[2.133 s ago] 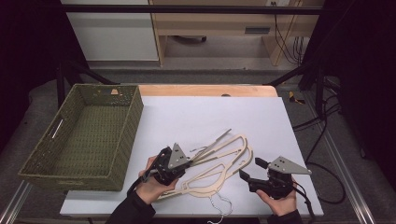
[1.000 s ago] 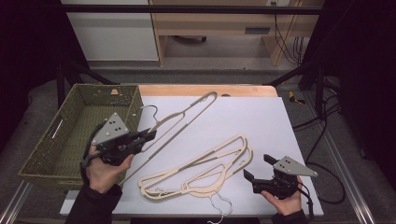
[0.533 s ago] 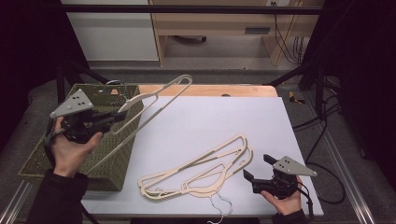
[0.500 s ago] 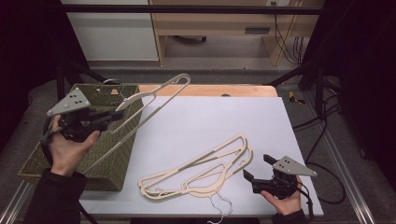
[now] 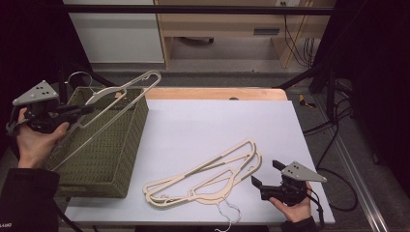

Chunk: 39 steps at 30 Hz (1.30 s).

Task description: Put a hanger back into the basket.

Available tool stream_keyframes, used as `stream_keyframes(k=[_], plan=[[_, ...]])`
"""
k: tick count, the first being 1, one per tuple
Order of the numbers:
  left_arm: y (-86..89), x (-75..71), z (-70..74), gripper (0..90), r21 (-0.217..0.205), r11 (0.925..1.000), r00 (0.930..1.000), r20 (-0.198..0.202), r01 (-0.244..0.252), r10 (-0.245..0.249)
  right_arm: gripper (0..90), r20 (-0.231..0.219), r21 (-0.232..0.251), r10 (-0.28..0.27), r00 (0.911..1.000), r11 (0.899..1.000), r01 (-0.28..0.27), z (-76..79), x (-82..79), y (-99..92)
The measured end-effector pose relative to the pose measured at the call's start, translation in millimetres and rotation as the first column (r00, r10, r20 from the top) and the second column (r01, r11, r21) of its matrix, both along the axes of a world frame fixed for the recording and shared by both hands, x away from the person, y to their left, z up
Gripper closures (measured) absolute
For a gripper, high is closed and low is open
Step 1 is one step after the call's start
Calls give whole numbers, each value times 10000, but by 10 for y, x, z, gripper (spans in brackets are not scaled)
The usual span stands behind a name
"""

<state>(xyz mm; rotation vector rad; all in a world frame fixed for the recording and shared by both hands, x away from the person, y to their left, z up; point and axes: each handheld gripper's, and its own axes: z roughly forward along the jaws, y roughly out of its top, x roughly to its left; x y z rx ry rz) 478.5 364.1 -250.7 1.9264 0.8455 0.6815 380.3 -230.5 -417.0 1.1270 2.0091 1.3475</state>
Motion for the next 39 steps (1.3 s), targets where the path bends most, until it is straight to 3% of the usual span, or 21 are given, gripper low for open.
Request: stream_keyframes(k=[5, 10, 13, 21, 26, 33, 35, 39], plan=[[185, 94, -110, 861, 160, 9994, 9993, -235, -298, 301, 85, -8, 15, 38, 10000, 10000, -38, -2, 3, 2], [328, 172, -248, 860, -140, 9988, 9977, -481, -478, 471, 85, -24, 51, 66, 10000, 10000, -66, -3, 4, 2], [419, 209, -325, 860, 9, 9982, 9966, -564, -596, 595, 85, -35, 23, 62, 10000, 10000, -62, -10, 8, 8], [582, 250, -497, 860, -64, 9956, 9914, -929, -935, 925, 85, -61, 38, 49, 10000, 10000, -49, -15, 11, 6], [613, 274, -664, 860, -156, 9931, 9841, -1370, -1165, 1133, 85, -55, 11, 60, 10000, 10000, -60, -19, 13, 8], [635, 327, -1004, 859, -313, 9887, 9691, -2049, -1469, 1375, 85, -116, -31, 91, 9999, 10000, -92, -28, 17, 17], [629, 337, -1048, 859, -348, 9887, 9684, -2093, -1459, 1356, 84, -125, -44, 83, 9999, 10000, -83, -29, 15, 17], [561, 376, -1139, 856, 56, 9878, 9596, -2367, -1555, 1524, 84, -88, -8, 63, 9999, 10000, -63, -27, 14, 13]])
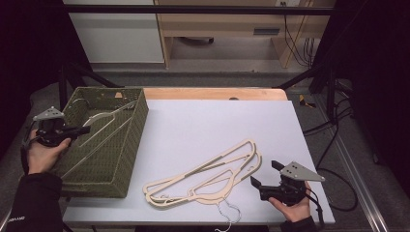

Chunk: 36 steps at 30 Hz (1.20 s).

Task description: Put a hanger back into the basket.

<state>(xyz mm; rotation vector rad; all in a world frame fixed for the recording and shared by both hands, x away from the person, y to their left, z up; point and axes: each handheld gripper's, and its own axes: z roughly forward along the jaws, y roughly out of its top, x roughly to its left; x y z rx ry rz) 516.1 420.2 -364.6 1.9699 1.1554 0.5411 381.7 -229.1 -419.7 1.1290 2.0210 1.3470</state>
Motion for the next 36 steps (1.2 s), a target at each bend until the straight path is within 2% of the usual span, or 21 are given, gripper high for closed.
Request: stream_keyframes(k=[5, 7, 10, 14, 17, 21, 27, 29, 32, 36], plan=[[-15, 9, -24, 852, 87, 9999, 9999, -66, -134, 134, 84, 20, -6, 8, 10000, 10000, -8, 6, -5, -4], [6, 12, -38, 849, -54, 9995, 9995, -86, -316, 316, 84, 29, -15, 11, 10000, 10000, -11, 4, -4, -2], [-28, 0, -36, 848, -160, 9998, 9997, -230, -107, 103, 84, 33, -28, 31, 10000, 10000, -31, 0, -1, 2], [-161, -56, -31, 835, 258, 9993, 9990, -363, 254, -245, 85, 24, -40, 7, 10000, 10000, -6, -1, -1, 3], [-285, -110, -51, 819, 692, 9955, 9971, -460, 642, -611, 84, 26, -37, 17, 10000, 10000, -17, 5, -9, 3], [-442, -162, -81, 802, 1535, 9837, 9944, -637, 933, -844, 84, 41, -20, 36, 10000, 10000, -36, 11, -13, 9], [-568, -204, -163, 766, 1863, 9771, 9921, -907, 1029, -872, 85, 38, -93, 96, 9999, 9999, -96, 6, -12, 12], [-591, -225, -186, 757, 2039, 9716, 9897, -1020, 1198, -1007, 84, 15, -50, 55, 10000, 10000, -55, 4, -13, 20], [-614, -245, -225, 744, 2128, 9688, 9889, -1030, 1268, -1069, 84, 1, -29, 61, 10000, 10000, -61, 1, -12, 30], [-621, -259, -254, 716, 2216, 9654, 9860, -1237, 1377, -1123, 84, -3, -71, 88, 10000, 9999, -88, 1, -16, 42]])
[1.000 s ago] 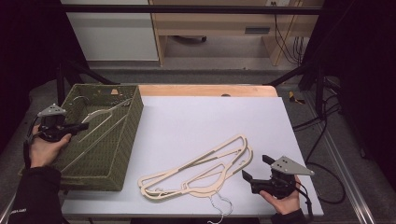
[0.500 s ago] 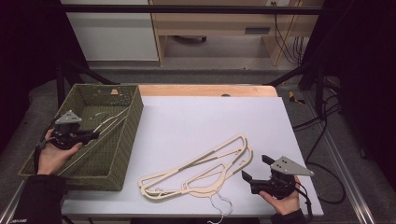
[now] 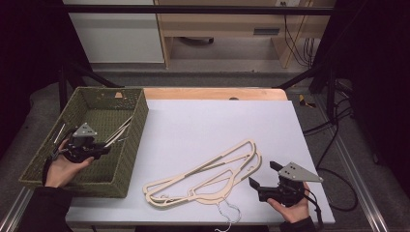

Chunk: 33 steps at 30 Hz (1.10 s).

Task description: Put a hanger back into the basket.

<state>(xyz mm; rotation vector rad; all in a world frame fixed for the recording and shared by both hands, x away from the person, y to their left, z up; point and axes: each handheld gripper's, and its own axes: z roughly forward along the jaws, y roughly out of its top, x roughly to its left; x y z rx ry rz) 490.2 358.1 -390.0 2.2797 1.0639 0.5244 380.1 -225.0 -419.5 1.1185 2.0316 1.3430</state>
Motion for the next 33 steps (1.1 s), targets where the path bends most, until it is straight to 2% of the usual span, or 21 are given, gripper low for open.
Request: stream_keyframes(k=[3, 7, 12, 16, 19, 21, 23, 24, 26, 28, 29, 32, 33], plan=[[-7, -25, 15, 703, 0, 9998, 9997, 174, 192, -192, 84, 3, -34, 50, 10000, 10000, -50, -6, 4, 1], [-13, -47, 53, 680, 162, 9994, 9995, 104, 293, -295, 84, -31, -8, 55, 10000, 10000, -55, -8, 2, 9], [-12, -88, 108, 654, 15, 9995, 9991, 274, 323, -323, 84, -19, -5, 92, 10000, 10000, -92, -4, -1, 24], [9, -150, 186, 581, -493, 9987, 9961, 880, 90, -46, 84, 11, 57, 88, 10000, 9999, -88, 8, -6, 21], [9, -228, 273, 461, -1092, 9940, 9882, 1521, -27, 194, 84, 7, 51, 103, 9999, 9999, -103, 5, -4, 30], [-16, -295, 345, 394, -1644, 9864, 9781, 2046, -27, 368, 82, 5, 9, 173, 9999, 9999, -173, 3, -2, 44], [-43, -350, 407, 331, -2207, 9753, 9707, 2358, 78, 456, 82, 18, 6, 134, 9999, 9999, -134, 5, -6, 53], [-71, -379, 436, 302, -2565, 9665, 9647, 2575, 130, 554, 82, 16, 20, 160, 9999, 9999, -160, 8, -7, 55], [-131, -437, 501, 238, -2888, 9569, 9547, 2923, 316, 567, 82, 17, 84, 145, 9999, 9999, -145, 16, -13, 64], [-219, -503, 562, 165, -3100, 9495, 9404, 3346, 487, 610, 82, 43, 112, 232, 9997, 9997, -233, 24, -14, 66], [-263, -540, 593, 134, -3301, 9422, 9355, 3474, 581, 640, 82, 34, 159, 238, 9997, 9996, -239, 28, -16, 71], [-435, -658, 652, 91, -4083, 9075, 9255, 3728, 990, 668, 82, 29, 269, 307, 9995, 9992, -308, 26, -11, 93], [-480, -686, 654, 83, -4185, 9019, 9241, 3765, 1066, 655, 83, -22, 313, 286, 9996, 9991, -285, 23, -15, 109]])
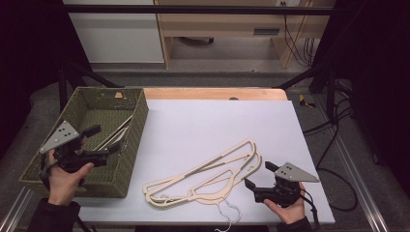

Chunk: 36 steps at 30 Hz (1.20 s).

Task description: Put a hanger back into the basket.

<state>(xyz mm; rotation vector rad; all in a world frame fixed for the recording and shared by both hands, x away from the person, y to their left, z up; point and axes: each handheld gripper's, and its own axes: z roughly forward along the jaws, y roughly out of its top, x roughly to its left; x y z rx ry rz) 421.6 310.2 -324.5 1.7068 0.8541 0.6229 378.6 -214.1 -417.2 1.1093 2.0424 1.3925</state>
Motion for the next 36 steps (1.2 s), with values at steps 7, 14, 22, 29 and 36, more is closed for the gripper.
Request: stream_keyframes(k=[7, 14, 22, 29, 36], plan=[[-406, -194, -127, 68, -650, 9956, 9977, 110, 675, -669, 85, -91, 43, 158, 9998, 9999, -158, -7, -9, 28], [-712, -268, -350, 72, -562, 9889, 9897, -307, 1376, -1395, 87, -290, -93, 340, 9990, 9994, -343, -53, -2, 80], [-936, -291, -611, 71, -201, 9847, 9806, -896, 1733, -1744, 101, -643, -286, 609, 9961, 9976, -628, -137, -9, 213], [-1020, -280, -741, 71, 278, 9851, 9802, -1085, 1696, -1657, 138, -1238, -471, 848, 9887, 9947, -912, -266, -46, 404], [-1006, -267, -817, 88, 146, 9827, 9759, -1209, 1848, -1817, 194, -1823, -745, 1058, 9775, 9898, -1211, -386, -118, 548]])
